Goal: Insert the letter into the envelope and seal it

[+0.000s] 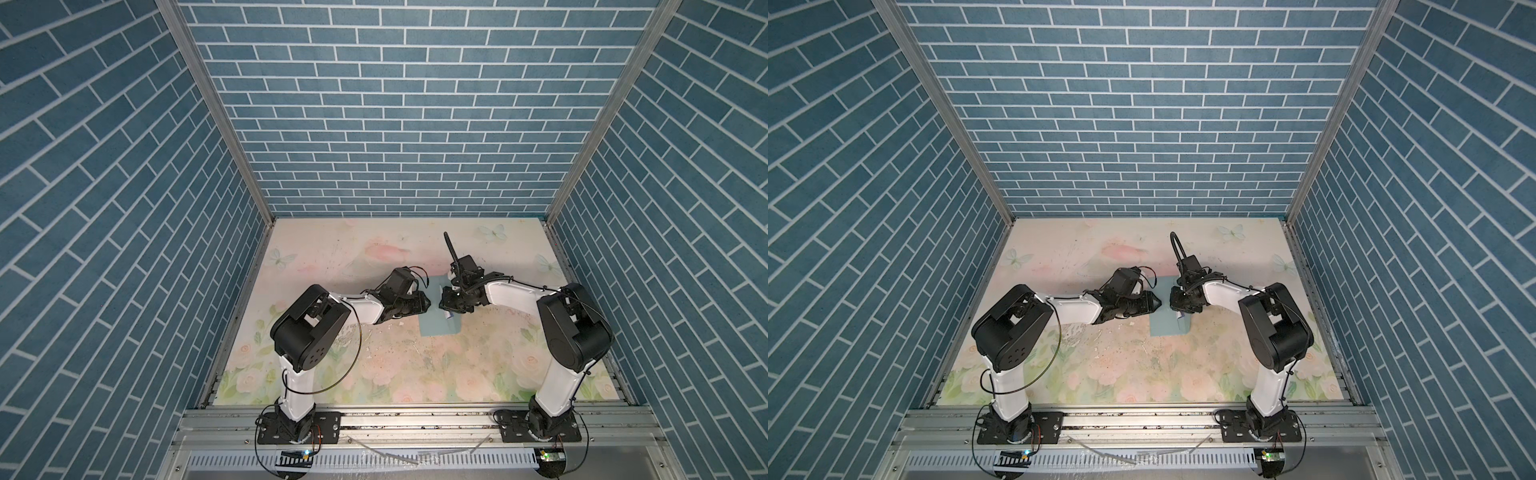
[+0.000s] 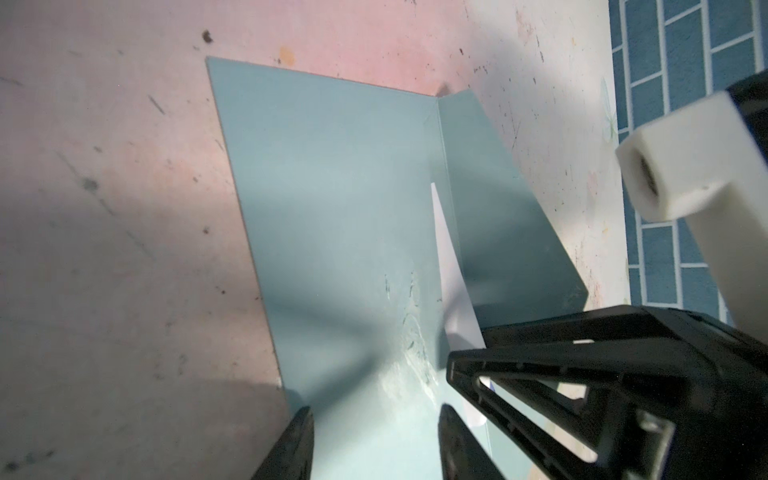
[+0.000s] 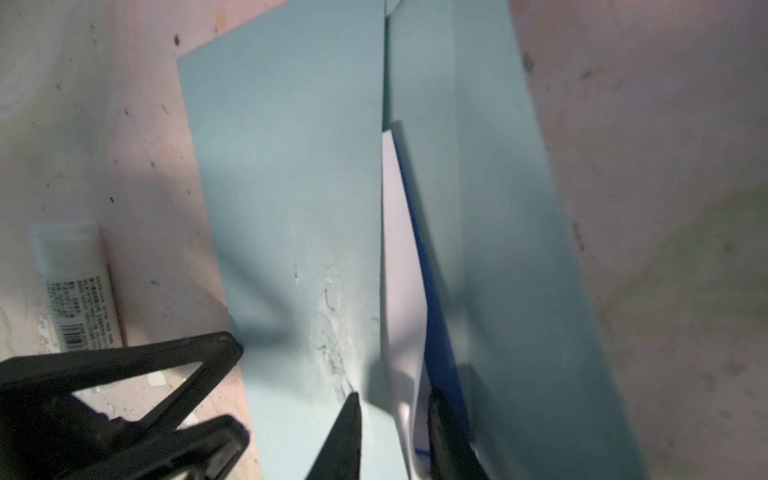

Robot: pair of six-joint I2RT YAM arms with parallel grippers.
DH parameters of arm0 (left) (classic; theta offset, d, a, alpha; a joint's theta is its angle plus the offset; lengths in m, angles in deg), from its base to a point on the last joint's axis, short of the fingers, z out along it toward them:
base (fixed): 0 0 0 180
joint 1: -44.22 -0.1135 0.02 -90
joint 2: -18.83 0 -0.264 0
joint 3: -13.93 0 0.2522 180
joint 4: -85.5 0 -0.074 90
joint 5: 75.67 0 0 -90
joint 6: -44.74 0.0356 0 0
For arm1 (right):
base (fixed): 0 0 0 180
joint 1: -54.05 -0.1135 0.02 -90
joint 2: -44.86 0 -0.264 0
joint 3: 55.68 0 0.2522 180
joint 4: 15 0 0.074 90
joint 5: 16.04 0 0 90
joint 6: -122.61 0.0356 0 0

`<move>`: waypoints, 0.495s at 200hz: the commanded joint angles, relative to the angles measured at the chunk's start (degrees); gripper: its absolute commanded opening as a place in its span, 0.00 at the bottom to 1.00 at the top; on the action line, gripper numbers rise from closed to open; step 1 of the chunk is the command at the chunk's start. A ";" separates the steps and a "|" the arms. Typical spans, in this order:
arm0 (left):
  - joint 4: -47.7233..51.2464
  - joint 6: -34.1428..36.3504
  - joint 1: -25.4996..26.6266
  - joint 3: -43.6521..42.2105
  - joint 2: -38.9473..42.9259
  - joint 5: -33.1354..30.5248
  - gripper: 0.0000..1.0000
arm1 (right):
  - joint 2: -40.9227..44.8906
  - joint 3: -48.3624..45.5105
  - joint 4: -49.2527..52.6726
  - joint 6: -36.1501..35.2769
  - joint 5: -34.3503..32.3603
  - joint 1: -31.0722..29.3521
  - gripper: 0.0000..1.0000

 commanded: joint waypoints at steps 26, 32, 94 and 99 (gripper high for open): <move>0.68 -0.30 0.49 -1.33 -1.24 -0.14 0.50 | -1.02 1.70 3.58 0.55 -0.37 -0.31 0.29; 0.81 -0.16 0.48 -1.36 -1.10 -0.18 0.50 | -0.42 2.29 4.76 -0.13 -1.26 -0.31 0.31; 1.74 0.46 0.49 -0.96 1.65 -1.07 0.49 | 4.83 4.66 10.90 -3.69 -8.31 -0.31 0.37; 1.92 0.53 0.49 -0.82 1.93 -1.15 0.50 | 4.50 4.59 10.94 -3.70 -8.35 -0.31 0.36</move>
